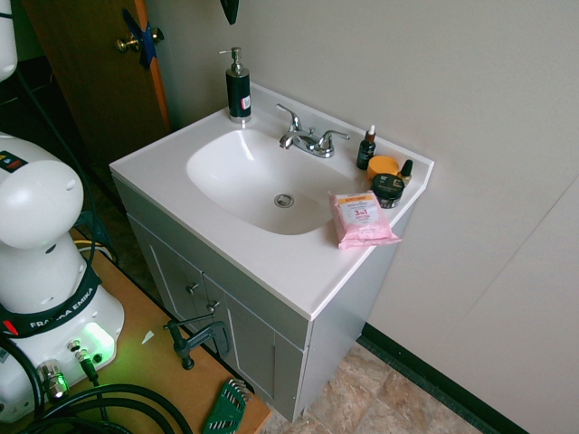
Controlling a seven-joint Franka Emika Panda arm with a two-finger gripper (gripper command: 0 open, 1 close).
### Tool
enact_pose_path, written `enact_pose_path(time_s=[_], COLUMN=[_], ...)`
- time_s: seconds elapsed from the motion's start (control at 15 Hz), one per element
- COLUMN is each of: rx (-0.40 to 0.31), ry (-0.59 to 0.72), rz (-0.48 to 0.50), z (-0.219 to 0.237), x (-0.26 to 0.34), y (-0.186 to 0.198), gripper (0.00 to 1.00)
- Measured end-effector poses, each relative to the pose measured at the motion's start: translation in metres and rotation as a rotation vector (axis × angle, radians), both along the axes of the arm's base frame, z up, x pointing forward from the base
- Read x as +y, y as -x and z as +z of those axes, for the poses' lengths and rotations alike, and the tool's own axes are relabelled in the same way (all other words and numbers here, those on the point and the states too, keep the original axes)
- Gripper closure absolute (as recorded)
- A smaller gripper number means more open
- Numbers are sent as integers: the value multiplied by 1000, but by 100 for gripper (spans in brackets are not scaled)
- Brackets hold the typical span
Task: Push the sanitizer
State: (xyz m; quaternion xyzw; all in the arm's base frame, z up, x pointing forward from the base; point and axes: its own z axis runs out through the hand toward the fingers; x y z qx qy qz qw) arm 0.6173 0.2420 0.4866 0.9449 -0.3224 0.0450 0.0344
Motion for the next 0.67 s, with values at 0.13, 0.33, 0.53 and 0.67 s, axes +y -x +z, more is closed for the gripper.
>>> enact_pose_path(time_s=[0.13, 0.33, 0.53, 0.67], rx=[5, 19, 19, 16], ry=[0, 8, 7, 6], rz=[3, -3, -5, -5], z=[-11, -33, -40, -40], x=[-2, -6, -6, -6], y=[13, 27, 28, 28], gripper=[100, 100, 100, 100])
